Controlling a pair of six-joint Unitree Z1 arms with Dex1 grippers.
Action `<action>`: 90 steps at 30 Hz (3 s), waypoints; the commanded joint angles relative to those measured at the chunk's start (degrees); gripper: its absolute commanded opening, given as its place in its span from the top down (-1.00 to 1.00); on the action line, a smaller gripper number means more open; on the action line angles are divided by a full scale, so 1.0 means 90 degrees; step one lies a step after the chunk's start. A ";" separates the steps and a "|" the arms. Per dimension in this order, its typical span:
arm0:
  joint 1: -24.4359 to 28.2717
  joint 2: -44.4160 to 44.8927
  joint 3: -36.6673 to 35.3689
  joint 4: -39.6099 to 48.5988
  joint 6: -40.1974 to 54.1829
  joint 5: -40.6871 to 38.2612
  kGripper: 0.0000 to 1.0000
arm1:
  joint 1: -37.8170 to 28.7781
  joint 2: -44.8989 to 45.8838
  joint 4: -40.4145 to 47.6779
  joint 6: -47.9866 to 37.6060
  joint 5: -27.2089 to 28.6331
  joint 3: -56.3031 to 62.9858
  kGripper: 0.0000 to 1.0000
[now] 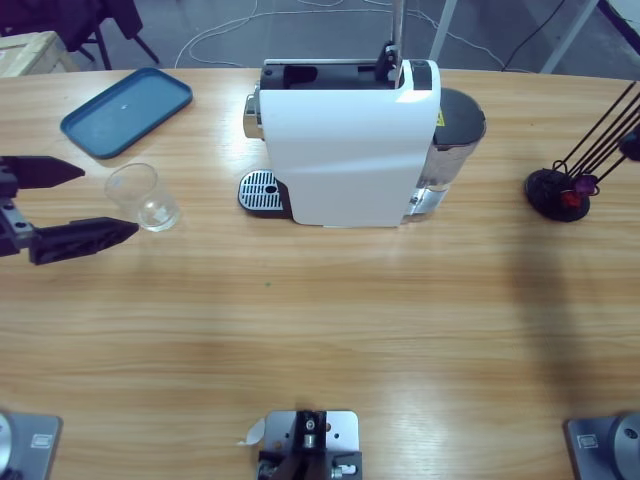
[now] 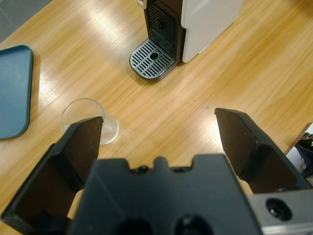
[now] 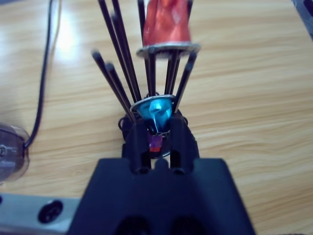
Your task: Pour coffee
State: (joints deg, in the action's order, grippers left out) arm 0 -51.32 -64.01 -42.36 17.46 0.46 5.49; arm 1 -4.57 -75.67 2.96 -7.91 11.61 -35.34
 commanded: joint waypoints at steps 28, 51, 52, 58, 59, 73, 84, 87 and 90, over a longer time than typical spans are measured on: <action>0.0127 0.0220 0.0398 -0.0026 -0.0071 0.0059 -1.00 | -0.5525 -0.1545 -0.3343 0.2518 -0.2239 -0.5171 1.00; 0.0347 0.0540 0.0761 -0.0046 -0.0080 0.0063 -1.00 | -0.4857 -0.3986 -0.4325 0.3340 -0.0909 -0.7613 0.97; 0.0351 0.0518 0.0761 -0.0056 -0.0086 0.0063 -1.00 | -0.4841 -0.3988 -0.4335 0.3338 -0.0909 -0.7607 0.97; 0.0351 0.0520 0.0781 -0.0065 -0.0090 0.0063 -1.00 | -0.4642 -0.4096 -0.4484 0.3184 -0.1009 -0.7542 0.97; 0.0351 0.0520 0.0781 -0.0065 -0.0090 0.0063 -1.00 | -0.4638 -0.4102 -0.4489 0.3184 -0.1011 -0.7521 0.97; 0.0351 0.0706 0.0933 -0.0075 -0.0100 0.0073 -1.00 | -0.4707 -0.4193 -0.4507 0.3039 -0.1325 -0.7363 0.96; 0.0351 0.0735 0.0964 -0.0085 -0.0100 0.0083 -1.00 | -0.4707 -0.4141 -0.4529 0.2971 -0.1290 -0.7216 0.92; 0.0353 0.0764 0.1011 -0.0085 -0.0106 0.0089 -1.00 | -0.4707 -0.4105 -0.4529 0.2912 -0.1237 -0.7202 0.23; 0.0351 0.0745 0.1031 -0.0085 -0.0110 0.0083 -1.00 | -0.4707 -0.3994 -0.4527 0.2889 -0.1104 -0.7197 -0.29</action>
State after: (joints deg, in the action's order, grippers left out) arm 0 -48.72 -58.61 -35.53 17.26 -0.59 5.50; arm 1 -46.83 -110.47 -36.84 19.07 0.33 -102.65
